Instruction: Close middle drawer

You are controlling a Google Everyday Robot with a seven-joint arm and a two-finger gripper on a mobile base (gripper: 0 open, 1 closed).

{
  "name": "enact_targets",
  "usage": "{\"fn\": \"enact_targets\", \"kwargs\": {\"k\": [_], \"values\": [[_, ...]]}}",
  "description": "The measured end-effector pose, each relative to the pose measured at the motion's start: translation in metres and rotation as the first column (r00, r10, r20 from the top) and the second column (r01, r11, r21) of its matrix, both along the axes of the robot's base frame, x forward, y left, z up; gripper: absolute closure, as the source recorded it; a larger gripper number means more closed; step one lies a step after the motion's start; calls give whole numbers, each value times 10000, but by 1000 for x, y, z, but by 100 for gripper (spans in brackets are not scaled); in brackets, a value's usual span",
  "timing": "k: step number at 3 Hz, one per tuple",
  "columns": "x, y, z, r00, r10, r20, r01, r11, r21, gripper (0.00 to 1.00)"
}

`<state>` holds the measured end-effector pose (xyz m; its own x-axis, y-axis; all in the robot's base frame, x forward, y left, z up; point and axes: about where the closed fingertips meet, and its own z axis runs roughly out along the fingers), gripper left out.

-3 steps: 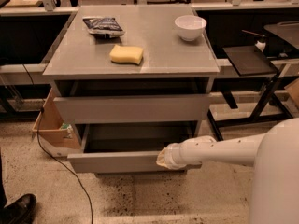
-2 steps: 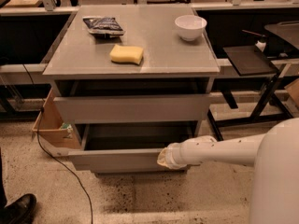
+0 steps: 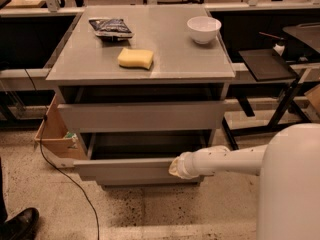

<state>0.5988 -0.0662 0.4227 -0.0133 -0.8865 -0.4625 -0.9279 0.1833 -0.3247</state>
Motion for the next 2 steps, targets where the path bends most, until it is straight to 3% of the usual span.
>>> {"fn": "enact_targets", "kwargs": {"k": [2], "values": [[46, -6, -9, 9965, -78, 837, 76, 10000, 31, 100]]}}
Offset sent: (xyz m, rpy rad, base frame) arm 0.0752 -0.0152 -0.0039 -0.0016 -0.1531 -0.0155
